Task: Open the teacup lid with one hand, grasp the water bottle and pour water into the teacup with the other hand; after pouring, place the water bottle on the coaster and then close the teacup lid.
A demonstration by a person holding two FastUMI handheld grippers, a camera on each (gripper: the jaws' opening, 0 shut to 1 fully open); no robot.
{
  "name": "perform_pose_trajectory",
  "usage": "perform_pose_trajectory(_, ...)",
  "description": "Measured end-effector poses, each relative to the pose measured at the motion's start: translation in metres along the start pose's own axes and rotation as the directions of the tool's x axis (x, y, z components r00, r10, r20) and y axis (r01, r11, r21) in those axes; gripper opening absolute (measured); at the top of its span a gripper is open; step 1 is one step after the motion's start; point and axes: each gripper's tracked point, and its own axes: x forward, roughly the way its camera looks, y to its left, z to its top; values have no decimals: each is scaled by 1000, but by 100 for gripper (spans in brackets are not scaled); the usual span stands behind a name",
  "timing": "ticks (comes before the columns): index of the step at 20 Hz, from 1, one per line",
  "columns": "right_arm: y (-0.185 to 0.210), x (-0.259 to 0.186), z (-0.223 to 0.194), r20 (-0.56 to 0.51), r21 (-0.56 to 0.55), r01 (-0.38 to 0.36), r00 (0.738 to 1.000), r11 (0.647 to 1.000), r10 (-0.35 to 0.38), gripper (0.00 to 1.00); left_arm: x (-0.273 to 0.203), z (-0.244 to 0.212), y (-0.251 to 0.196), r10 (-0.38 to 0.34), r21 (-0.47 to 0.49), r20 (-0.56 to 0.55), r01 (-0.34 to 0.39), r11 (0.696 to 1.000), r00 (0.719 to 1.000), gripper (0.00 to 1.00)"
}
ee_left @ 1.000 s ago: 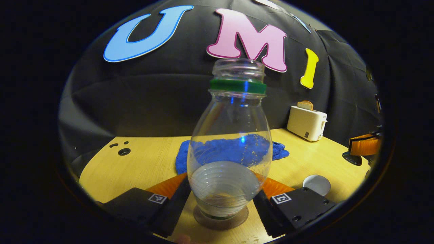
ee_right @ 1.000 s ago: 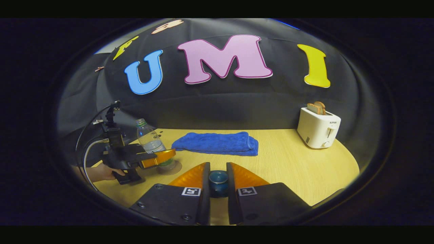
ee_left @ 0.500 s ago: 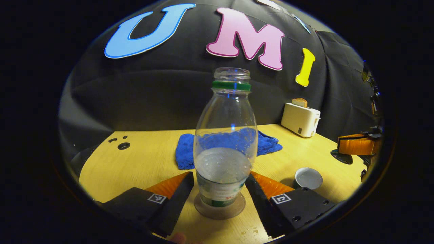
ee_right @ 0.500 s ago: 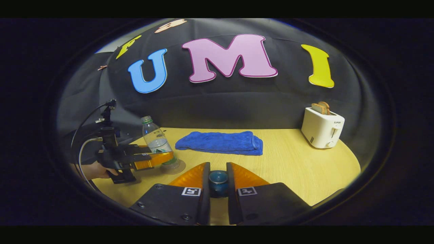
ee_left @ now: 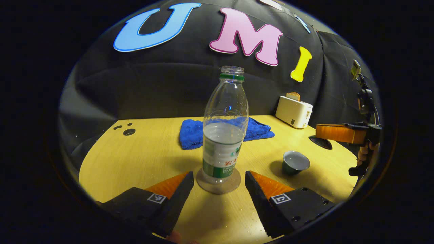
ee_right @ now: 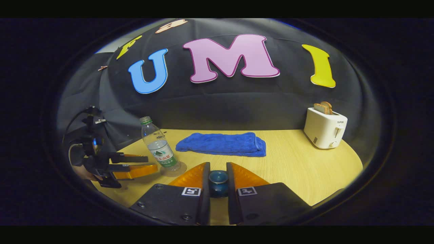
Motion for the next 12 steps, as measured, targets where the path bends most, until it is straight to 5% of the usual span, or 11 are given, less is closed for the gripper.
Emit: perform_pose_trajectory(12,2,30,-43,51,-59,41,998,997,-38,24,-103,-13,-5,42,21,-14,-42,999,999,96)
